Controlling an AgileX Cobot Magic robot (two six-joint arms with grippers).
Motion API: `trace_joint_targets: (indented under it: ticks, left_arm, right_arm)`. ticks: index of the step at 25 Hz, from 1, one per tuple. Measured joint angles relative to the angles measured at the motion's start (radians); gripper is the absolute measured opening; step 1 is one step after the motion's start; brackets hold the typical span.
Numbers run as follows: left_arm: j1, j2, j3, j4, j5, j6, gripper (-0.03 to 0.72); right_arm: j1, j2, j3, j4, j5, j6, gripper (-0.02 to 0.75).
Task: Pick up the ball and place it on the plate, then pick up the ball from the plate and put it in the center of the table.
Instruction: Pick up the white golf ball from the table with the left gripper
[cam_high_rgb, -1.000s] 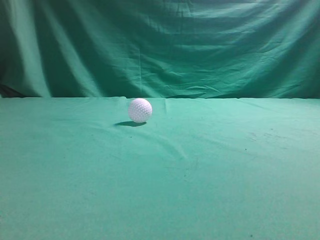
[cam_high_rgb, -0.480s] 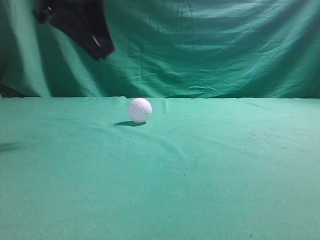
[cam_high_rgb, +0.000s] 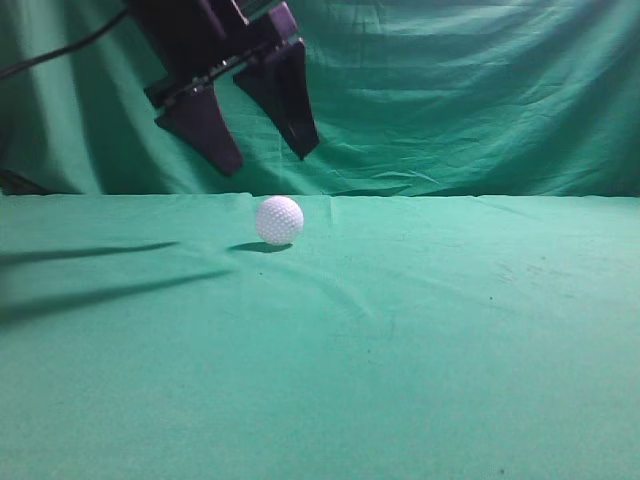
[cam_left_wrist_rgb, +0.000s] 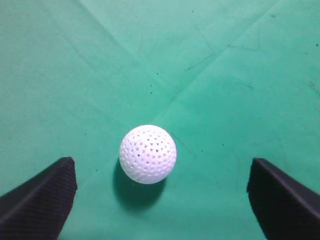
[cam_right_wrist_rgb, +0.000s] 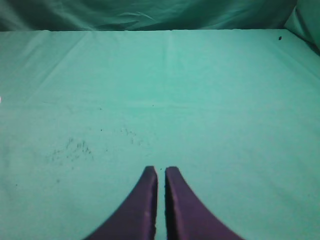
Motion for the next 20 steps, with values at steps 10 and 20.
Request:
trace_joint_targets:
  ticks: [10, 20]
  left_arm:
    - [0.000, 0.120, -0.073, 0.014, 0.027, 0.000, 0.644]
    - [0.000, 0.157, -0.077, 0.056, -0.016, -0.004, 0.560]
  right_arm:
    - [0.000, 0.000, 0.000, 0.000, 0.000, 0.000, 0.048]
    - [0.000, 0.000, 0.000, 0.000, 0.000, 0.000, 0.048]
